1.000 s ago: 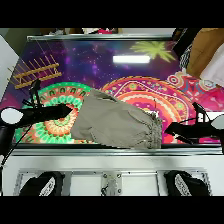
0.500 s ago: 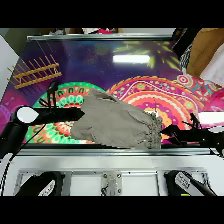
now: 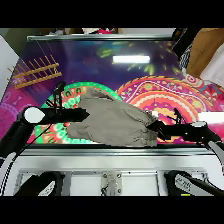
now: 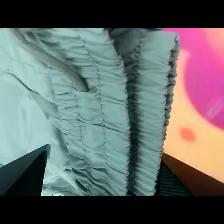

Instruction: Fold the clothes and pants, and hang the long-sleeved shirts on hangers.

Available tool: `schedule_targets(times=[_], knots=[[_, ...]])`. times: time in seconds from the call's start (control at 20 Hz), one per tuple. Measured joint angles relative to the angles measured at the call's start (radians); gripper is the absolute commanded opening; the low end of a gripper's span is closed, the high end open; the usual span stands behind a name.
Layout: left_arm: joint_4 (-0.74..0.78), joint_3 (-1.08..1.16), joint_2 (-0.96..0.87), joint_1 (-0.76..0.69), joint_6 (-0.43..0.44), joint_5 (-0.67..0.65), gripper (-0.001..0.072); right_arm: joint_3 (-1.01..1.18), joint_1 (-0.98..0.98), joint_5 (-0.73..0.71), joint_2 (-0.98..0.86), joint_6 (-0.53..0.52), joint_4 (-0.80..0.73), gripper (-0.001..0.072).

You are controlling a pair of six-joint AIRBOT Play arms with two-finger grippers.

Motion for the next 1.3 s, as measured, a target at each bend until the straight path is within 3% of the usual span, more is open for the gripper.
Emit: schedule_targets(times=[0.05, 0.1, 0.15, 0.2, 0.4, 0.55, 0.9, 1.05, 1.3], knots=[[0.0, 0.0, 0.009, 0.0, -0.002, 0.006, 0.0011, 0.0, 0.033, -0.024, -0.006, -0.01, 0.025, 0.0481], [0.0, 0.0, 0.017, -0.001, -0.002, 0.011, 0.0011, -0.001, 0.061, -0.056, -0.012, -0.026, 0.039, 0.0242], [0.0, 0.0, 0.023, -0.002, -0.003, 0.014, 0.0012, -0.003, 0.088, -0.082, -0.018, -0.046, 0.06, 0.0107], [0.0, 0.0, 0.027, -0.002, -0.003, 0.018, 0.0012, -0.003, 0.108, -0.098, -0.019, -0.071, 0.084, 0.0021], [0.0, 0.0, 0.035, -0.002, -0.003, 0.023, 0.0012, 0.04, 0.139, -0.114, -0.02, -0.162, 0.191, 0.0019], [0.0, 0.0, 0.037, -0.002, -0.006, 0.024, 0.0012, 0.179, 0.079, -0.109, -0.014, -0.155, 0.161, 0.0018], [0.0, 0.0, 0.037, -0.002, -0.03, 0.027, 0.0011, 0.585, -0.279, -0.193, -0.007, 0.103, -0.077, 0.0018], [0.0, 0.0, 0.037, -0.002, -0.042, 0.033, 0.0012, 0.637, -0.46, -0.21, 0.01, 0.224, -0.177, 0.0018], [0.0, 0.0, 0.037, -0.002, -0.058, 0.055, 0.0012, 0.573, -0.646, -0.122, 0.099, 0.465, -0.498, 0.0018]])
